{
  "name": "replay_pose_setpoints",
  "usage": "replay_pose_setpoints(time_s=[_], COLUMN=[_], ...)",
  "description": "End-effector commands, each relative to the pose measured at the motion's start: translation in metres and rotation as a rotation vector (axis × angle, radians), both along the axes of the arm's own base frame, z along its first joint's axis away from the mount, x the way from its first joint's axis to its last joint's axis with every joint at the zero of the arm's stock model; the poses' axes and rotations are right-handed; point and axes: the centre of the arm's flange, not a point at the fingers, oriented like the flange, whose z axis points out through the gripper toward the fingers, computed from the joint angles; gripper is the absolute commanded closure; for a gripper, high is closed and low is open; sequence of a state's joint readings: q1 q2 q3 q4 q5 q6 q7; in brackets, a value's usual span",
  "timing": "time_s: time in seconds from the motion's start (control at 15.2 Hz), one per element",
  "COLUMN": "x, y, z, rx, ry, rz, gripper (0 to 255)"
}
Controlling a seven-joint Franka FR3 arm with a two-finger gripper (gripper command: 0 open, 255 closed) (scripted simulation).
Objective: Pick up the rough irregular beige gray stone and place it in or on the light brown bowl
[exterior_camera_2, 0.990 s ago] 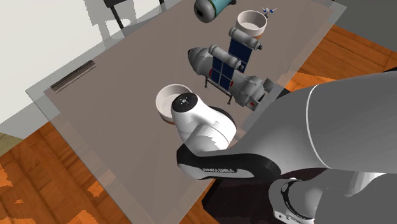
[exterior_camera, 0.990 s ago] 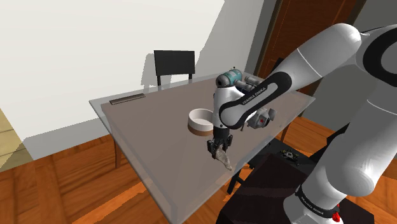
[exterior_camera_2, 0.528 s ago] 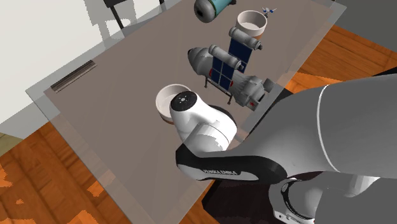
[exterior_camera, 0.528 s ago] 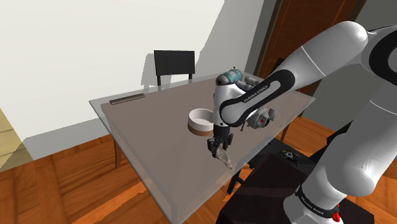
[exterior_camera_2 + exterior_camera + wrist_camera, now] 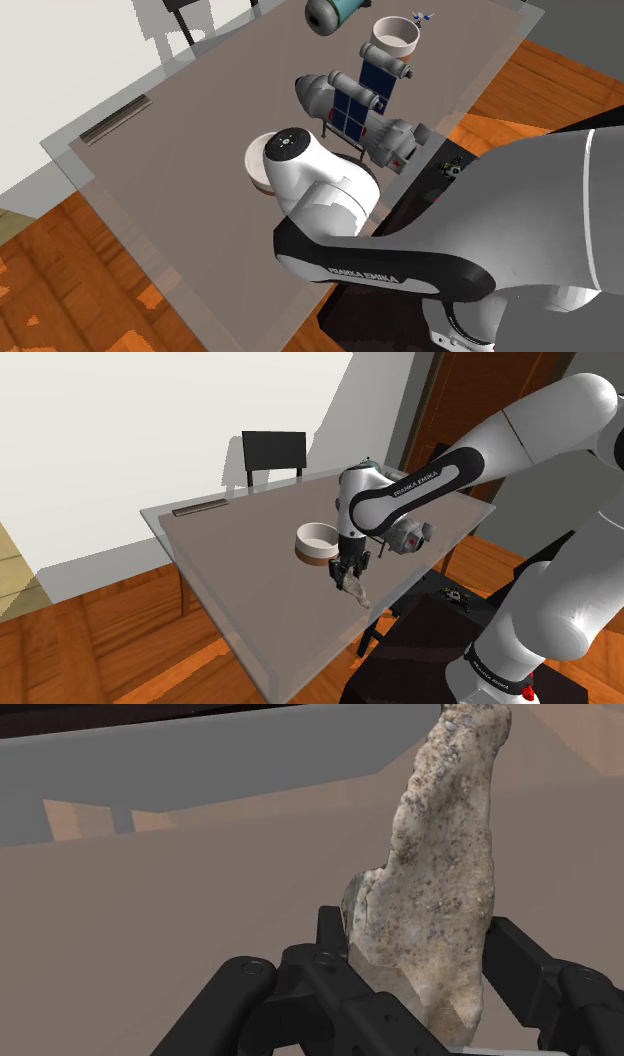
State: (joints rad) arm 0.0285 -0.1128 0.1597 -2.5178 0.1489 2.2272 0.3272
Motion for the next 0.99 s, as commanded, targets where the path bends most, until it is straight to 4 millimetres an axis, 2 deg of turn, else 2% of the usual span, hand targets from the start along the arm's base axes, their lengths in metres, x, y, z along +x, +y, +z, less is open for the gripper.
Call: replay_pose_setpoints(time_s=[0.0,0.92], x=[0.001,0.001], y=[0.001,0.001], z=[0.011,0.085], rx=[0.0,0.0], ry=[0.0,0.0], rz=[0.0,0.0], gripper=[255,255])
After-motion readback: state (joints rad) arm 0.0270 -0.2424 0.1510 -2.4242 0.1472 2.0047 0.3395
